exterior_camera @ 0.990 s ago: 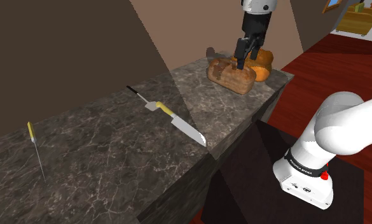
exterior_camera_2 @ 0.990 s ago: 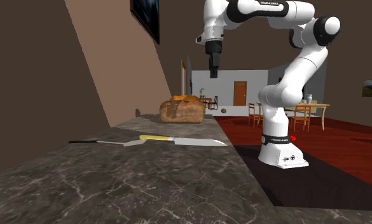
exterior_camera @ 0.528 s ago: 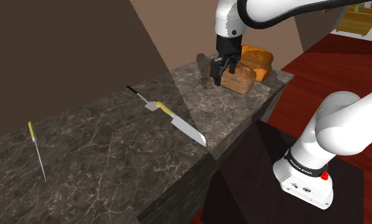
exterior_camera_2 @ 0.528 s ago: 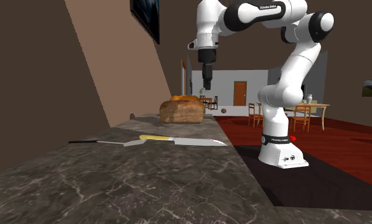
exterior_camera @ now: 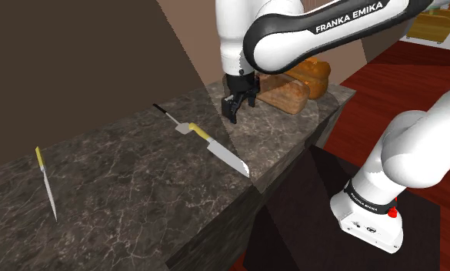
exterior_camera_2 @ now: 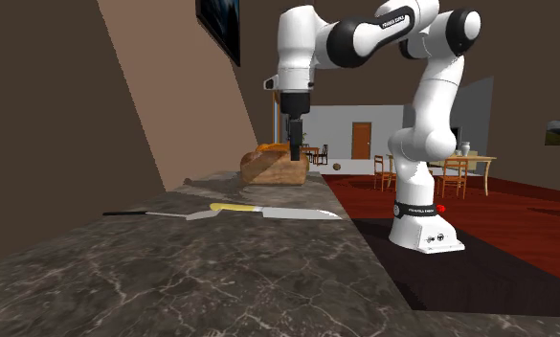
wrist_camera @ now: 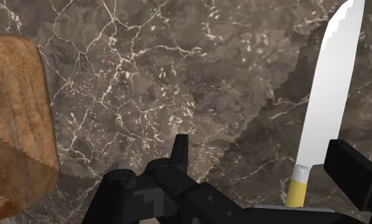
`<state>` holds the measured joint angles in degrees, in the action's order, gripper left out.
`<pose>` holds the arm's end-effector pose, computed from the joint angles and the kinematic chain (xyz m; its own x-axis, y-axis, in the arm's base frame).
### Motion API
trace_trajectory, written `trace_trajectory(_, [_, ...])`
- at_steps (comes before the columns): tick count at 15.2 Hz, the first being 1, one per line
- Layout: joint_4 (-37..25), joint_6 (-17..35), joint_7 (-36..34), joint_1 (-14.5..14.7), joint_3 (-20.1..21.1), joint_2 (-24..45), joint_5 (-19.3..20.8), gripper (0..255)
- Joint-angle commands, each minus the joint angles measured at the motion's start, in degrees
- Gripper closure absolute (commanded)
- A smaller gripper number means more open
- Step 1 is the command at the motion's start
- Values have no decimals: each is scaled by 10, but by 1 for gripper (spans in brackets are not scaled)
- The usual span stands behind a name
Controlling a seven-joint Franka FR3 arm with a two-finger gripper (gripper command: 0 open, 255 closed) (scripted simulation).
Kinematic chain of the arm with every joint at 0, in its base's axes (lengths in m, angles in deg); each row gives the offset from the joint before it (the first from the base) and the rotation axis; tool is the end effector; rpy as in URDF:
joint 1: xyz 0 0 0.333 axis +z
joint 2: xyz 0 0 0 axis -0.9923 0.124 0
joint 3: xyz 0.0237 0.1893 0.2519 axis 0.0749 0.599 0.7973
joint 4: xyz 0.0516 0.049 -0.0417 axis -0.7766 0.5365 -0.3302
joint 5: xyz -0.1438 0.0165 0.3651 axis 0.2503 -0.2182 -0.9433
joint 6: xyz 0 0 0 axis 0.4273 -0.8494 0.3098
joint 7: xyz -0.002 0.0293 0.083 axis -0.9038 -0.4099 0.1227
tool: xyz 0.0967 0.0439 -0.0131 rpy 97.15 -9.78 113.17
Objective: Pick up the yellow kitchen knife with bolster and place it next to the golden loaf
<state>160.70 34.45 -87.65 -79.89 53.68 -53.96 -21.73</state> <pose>0.4179 0.1815 0.4606 0.9998 -0.0207 0.0012 -0.0205 -0.9783 0.2064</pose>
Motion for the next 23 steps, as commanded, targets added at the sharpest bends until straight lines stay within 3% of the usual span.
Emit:
trace_trajectory(1, [-15, 19, -33, 1, 21, 42, 20, 0])
trace_trajectory(10, [-132, 46, -177, 28, 70, 249, 151, 0])
trace_trajectory(17, [-101, 94, -190, 24, 60, 269, 171, 0])
trace_trajectory(23, [-99, 97, -191, 24, 60, 271, 173, 0])
